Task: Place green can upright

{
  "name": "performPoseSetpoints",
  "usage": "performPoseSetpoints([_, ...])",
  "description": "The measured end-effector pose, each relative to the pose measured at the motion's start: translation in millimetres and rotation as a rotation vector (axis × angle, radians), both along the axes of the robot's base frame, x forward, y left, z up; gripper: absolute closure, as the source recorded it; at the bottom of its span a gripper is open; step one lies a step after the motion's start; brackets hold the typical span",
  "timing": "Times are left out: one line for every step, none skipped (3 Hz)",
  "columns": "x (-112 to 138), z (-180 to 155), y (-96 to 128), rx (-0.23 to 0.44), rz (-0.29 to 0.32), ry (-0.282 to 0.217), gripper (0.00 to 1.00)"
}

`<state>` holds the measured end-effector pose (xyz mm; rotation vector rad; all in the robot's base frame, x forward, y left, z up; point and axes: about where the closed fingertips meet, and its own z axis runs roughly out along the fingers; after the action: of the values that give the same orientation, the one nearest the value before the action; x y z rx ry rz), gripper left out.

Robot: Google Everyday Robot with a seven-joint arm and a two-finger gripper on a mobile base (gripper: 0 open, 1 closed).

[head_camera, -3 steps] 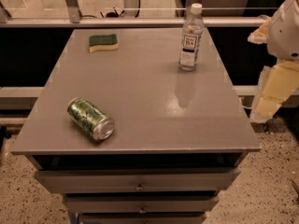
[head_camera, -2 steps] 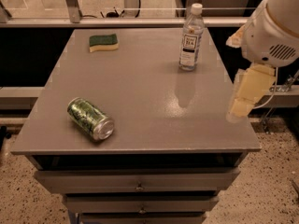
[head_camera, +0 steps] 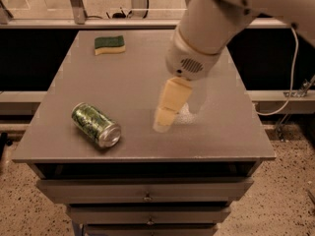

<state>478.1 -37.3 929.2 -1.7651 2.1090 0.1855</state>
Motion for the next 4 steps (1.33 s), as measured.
performPoseSetpoints([12.5,-17.7,70.5,0.049,-0.005,0.041,0.0])
performPoseSetpoints([22.2,-39.0,115.3,0.079,-0.037,0.1,0.0])
performPoseSetpoints([29.9,-62.5,142.6,0.09,-0.093,0.169,0.0])
performPoseSetpoints([32.6,-84.8,164.7,0.041,-0.215,0.216,0.0])
